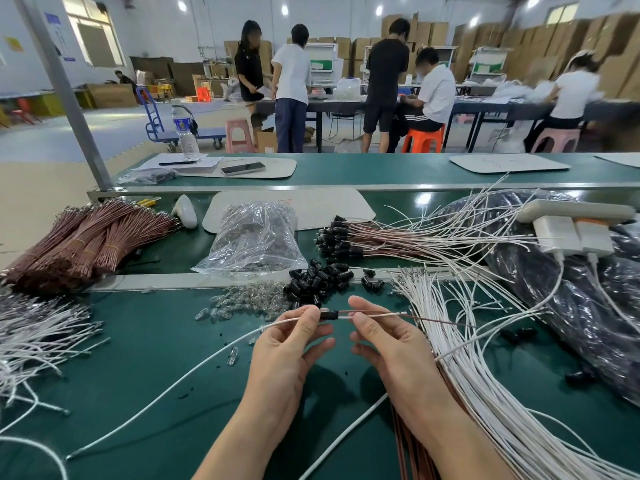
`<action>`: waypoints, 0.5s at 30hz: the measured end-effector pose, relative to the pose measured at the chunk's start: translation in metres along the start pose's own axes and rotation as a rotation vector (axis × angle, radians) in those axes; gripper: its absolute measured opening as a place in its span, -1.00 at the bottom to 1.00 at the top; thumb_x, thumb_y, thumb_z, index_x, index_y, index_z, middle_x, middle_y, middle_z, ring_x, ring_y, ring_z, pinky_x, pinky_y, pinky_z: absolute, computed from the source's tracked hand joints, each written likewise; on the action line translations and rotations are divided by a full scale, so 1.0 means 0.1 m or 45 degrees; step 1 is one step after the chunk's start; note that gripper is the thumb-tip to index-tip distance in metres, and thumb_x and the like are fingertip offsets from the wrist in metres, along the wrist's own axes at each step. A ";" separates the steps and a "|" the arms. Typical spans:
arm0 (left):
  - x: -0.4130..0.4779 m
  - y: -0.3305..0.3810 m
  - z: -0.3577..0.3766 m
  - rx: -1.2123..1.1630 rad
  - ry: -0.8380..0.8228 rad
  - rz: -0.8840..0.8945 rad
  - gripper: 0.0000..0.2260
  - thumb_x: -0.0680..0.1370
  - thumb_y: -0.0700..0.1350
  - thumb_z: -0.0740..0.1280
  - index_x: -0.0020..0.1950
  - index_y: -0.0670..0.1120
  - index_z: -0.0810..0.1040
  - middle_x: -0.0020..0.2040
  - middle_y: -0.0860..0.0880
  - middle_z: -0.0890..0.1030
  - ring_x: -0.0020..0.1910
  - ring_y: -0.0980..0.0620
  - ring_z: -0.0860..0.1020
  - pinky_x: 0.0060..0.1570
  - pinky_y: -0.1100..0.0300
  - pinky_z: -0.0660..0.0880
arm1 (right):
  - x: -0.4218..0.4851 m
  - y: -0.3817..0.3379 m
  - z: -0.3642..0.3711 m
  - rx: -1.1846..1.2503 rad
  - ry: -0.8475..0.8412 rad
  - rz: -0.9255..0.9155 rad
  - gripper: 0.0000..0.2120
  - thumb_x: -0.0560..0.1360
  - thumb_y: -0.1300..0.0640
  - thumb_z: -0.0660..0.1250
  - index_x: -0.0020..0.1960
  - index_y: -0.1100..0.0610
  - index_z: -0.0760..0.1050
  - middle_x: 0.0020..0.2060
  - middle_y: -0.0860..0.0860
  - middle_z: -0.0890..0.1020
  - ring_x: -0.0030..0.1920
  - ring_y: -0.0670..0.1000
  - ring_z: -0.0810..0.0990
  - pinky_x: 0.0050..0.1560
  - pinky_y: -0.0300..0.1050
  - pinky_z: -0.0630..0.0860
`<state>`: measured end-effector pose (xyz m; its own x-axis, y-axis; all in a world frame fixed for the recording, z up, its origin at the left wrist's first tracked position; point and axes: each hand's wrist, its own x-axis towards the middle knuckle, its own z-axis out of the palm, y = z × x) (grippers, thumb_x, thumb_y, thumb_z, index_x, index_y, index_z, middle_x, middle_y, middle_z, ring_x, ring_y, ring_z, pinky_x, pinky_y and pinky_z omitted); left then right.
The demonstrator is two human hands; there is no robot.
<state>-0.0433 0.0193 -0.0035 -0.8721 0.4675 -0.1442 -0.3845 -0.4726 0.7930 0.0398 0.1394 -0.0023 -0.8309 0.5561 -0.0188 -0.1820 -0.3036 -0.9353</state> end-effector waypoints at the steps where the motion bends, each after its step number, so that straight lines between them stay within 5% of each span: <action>1: 0.01 0.01 0.00 -0.040 0.028 0.003 -0.90 0.38 -0.14 0.48 -0.15 -0.14 0.69 -0.19 -0.13 0.69 -0.23 0.01 0.69 -0.27 0.23 0.62 | 0.00 -0.01 0.00 0.018 0.021 -0.006 -0.69 0.34 0.07 0.49 0.08 -0.03 0.73 -0.17 -0.04 0.70 -0.21 -0.10 0.63 -0.18 -0.26 0.58; 5: 0.04 0.06 -0.02 -0.155 0.092 -0.003 -0.96 0.39 -0.17 0.45 -0.23 -0.10 0.71 -0.26 -0.08 0.68 -0.29 0.06 0.68 -0.29 0.23 0.63 | 0.02 -0.08 -0.08 0.140 0.128 -0.040 -0.72 0.37 0.13 0.46 0.07 0.00 0.73 -0.22 -0.03 0.68 -0.27 -0.11 0.62 -0.24 -0.25 0.59; 15: 0.10 0.09 -0.10 -0.240 0.154 -0.001 -0.85 0.39 -0.16 0.45 -0.06 -0.15 0.64 -0.24 -0.07 0.70 -0.29 0.07 0.69 -0.29 0.23 0.63 | 0.05 -0.30 -0.36 0.322 0.384 -0.190 -0.76 0.51 0.20 0.38 0.16 0.05 0.65 -0.22 -0.10 0.66 -0.29 -0.16 0.61 -0.26 -0.28 0.60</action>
<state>-0.0583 0.0126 -0.0037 -0.8972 0.3807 -0.2237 -0.4253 -0.6088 0.6697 0.0602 0.1787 0.0134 -0.6012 0.7986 -0.0274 -0.4433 -0.3618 -0.8201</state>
